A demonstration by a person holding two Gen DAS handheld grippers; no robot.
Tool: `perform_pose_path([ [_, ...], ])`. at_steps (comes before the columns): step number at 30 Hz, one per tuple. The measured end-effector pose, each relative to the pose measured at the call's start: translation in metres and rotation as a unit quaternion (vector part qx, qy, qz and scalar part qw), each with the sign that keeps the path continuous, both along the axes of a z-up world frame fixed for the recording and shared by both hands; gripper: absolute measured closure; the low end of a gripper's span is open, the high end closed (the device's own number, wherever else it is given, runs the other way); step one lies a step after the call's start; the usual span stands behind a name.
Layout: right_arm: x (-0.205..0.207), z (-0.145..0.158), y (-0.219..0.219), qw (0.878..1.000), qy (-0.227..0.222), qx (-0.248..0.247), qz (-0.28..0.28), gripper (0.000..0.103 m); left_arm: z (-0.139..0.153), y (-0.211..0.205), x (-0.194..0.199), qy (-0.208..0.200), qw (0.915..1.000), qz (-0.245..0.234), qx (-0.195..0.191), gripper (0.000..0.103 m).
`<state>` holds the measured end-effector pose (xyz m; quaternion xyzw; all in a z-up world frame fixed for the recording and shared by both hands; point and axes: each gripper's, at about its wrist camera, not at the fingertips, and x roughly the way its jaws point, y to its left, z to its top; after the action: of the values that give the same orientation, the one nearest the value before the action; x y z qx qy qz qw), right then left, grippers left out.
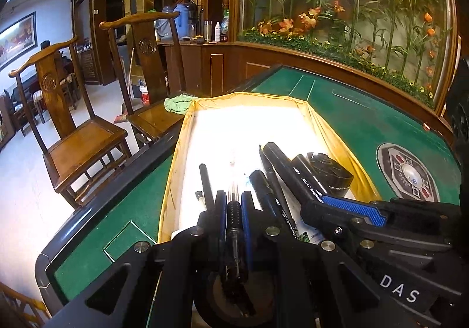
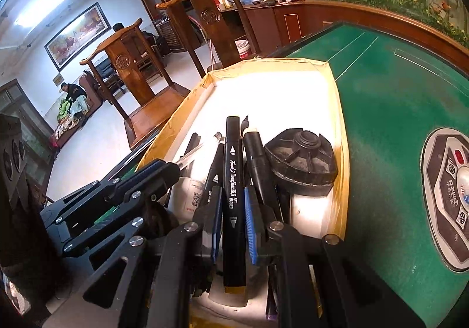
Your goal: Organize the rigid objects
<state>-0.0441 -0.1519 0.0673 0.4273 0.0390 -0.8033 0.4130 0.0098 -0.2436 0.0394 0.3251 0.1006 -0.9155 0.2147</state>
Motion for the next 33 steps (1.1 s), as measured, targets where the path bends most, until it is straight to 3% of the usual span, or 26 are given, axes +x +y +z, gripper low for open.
perform_pose_path([
  [5,0.000,0.000,0.001,1.000,0.004,0.002,0.000,0.089,-0.002,0.001,0.001,-0.002,1.0000,-0.001,0.004,0.091],
  [12,0.001,0.001,0.001,1.000,0.009,0.006,0.000,0.089,0.000,-0.005,0.008,0.008,0.9998,0.015,0.010,0.067],
  [23,0.000,0.002,0.004,1.000,0.005,0.002,-0.006,0.087,0.000,-0.009,0.020,0.013,0.9990,0.036,0.022,0.045],
  [27,0.001,0.006,0.006,1.000,0.013,0.000,-0.006,0.080,0.005,-0.009,0.026,0.017,0.9986,0.044,0.023,0.039],
  [31,0.004,0.014,0.015,1.000,0.024,-0.008,-0.014,0.064,0.012,-0.009,0.035,0.029,0.9980,0.049,0.029,0.033],
  [33,0.006,0.018,0.019,0.999,0.026,-0.014,-0.015,0.062,0.015,-0.009,0.037,0.033,0.9978,0.051,0.028,0.030],
])
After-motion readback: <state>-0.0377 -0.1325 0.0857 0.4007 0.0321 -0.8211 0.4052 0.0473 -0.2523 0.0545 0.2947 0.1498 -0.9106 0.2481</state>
